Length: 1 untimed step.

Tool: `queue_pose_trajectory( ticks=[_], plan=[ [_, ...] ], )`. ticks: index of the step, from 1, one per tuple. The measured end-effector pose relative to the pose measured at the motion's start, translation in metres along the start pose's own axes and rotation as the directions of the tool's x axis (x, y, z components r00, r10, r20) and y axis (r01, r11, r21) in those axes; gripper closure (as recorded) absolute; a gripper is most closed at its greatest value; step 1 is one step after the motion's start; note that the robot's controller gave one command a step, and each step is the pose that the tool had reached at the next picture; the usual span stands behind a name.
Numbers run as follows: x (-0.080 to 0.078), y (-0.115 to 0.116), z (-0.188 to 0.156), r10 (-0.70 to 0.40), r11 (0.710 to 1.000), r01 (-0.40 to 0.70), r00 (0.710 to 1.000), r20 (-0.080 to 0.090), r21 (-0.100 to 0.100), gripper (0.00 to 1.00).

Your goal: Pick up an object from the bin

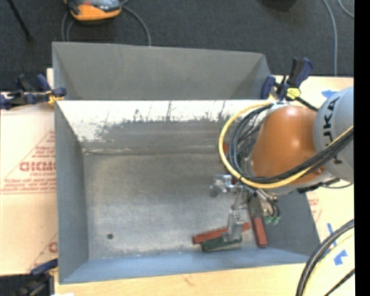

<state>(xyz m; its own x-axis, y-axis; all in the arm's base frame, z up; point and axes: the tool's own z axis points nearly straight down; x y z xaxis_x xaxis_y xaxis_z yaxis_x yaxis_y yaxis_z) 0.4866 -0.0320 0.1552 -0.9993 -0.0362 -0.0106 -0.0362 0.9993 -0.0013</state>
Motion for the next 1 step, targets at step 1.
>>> queue_pose_trajectory(
  ticks=[1],
  plan=[
    [-0.0055,-0.0052,0.066,-0.144,0.99,0.144,0.99,-0.004,-0.001,0.0]
  ],
)
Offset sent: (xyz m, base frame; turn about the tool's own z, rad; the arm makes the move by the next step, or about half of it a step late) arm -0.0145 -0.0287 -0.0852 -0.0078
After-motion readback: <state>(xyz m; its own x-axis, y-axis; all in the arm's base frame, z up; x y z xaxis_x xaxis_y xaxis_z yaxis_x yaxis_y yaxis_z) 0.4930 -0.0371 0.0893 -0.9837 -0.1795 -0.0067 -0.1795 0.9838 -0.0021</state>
